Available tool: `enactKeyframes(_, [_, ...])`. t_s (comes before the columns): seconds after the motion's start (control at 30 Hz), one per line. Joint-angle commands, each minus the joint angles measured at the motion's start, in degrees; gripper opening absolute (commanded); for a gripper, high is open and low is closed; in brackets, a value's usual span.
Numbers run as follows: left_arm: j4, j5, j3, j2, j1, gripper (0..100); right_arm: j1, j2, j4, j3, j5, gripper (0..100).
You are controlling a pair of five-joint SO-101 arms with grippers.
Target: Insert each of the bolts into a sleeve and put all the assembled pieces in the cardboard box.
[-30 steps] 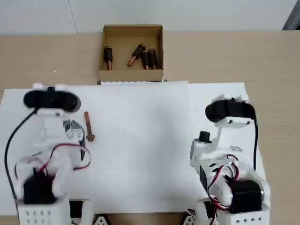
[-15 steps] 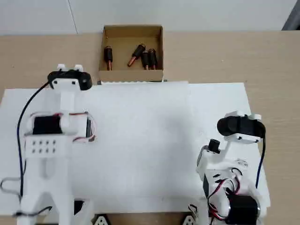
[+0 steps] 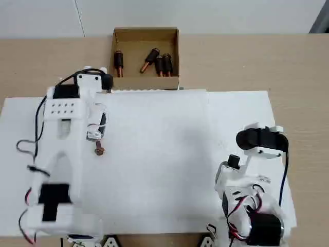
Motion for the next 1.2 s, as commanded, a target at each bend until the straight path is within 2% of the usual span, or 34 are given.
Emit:
enactKeyframes(0.0, [1.14, -0.62, -5.23, 3.96, -0.35, 4, 0.57, -0.40, -1.63, -0.44, 0.88, 0.3])
enactKeyframes(0.1, [0.88, -0.62, -6.64, 6.42, -0.35, 8, -0.22, -0.40, -1.63, -0.44, 0.88, 0.3])
enactKeyframes(0.4, [0.70, -0.79, -8.40, 13.71, -0.35, 9, -3.38, -0.40, -1.71, -0.35, 0.70, 0.3])
enactKeyframes(0.7, [-4.04, -0.79, -8.40, 18.55, -2.55, 9, -3.38, -0.40, -1.71, -0.35, 0.70, 0.3])
enactKeyframes(0.83, [-3.96, -0.79, -8.22, 21.54, -2.81, 8, -3.38, -0.31, -1.80, -0.35, 0.70, 0.3])
enactKeyframes(0.97, [-3.78, -0.79, -8.31, 22.95, -2.37, 0, -3.38, -0.31, -1.80, -0.26, 0.62, 0.3])
enactKeyframes(1.17, [-3.78, -0.53, -8.48, 18.37, -2.37, 0, -3.38, -0.31, -1.80, -0.26, 0.62, 0.3])
